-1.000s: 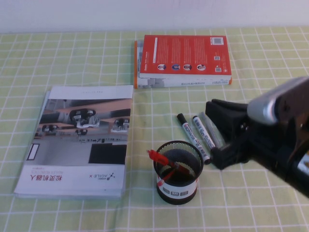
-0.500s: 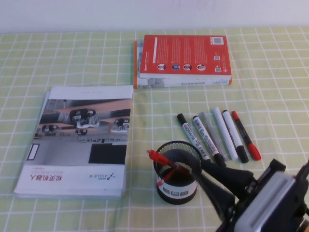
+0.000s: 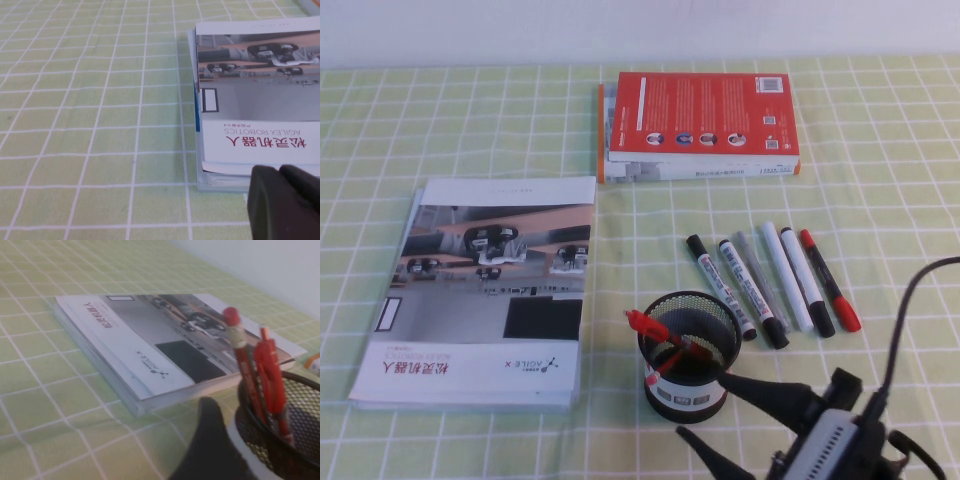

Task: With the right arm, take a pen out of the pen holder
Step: 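Take a marker out of the pen holder and lay it on the table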

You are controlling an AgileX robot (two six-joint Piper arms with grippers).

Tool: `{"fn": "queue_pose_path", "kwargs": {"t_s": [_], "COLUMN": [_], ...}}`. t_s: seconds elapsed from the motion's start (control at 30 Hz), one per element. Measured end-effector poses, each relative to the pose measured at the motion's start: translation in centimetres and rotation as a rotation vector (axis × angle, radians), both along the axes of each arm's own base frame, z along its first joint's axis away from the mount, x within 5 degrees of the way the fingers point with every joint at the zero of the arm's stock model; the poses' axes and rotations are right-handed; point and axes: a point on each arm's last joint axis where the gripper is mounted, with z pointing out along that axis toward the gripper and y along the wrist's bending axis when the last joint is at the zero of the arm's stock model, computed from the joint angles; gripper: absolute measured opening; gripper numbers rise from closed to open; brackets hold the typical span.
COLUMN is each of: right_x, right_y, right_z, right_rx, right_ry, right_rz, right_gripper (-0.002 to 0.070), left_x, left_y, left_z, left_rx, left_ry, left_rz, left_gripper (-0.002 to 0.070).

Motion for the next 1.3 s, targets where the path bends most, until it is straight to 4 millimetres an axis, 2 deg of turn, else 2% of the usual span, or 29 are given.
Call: {"fn": "queue_pose_path", "kwargs": {"t_s": [0.3, 0.57, 0.9, 1.03, 1.3], "right_x": [1.4, 2.6, 3.7, 4.0, 4.1], "right_y": [2.9, 4.4, 5.4, 5.5, 5.4], "right_z": [0.2, 0.0, -0.4, -0.6, -0.7], "right_rx": [0.026, 0.04, 0.026, 0.026, 0.03], "right_ry": [-0.007, 0.002, -0.006, 0.001, 0.011], "right_rz": [-0.014, -0.068, -0.138, -0.154, -0.181], "right_gripper": [0.0383, 0.0382, 0.0373, 0.0318, 0.0135], "left_x": [0.0, 0.0, 0.0, 0.0, 0.0], "left_y": [0.0, 0.0, 0.0, 0.0, 0.0], "left_z": [0.0, 0.0, 0.0, 0.0, 0.0], "left_rx": [0.0, 0.0, 0.0, 0.0, 0.0], "left_ry": [0.0, 0.0, 0.0, 0.0, 0.0], "left_rz": [0.0, 0.0, 0.0, 0.0, 0.0], "left_gripper": [-0.0005, -0.0005, -0.0005, -0.0005, -0.0005]}}
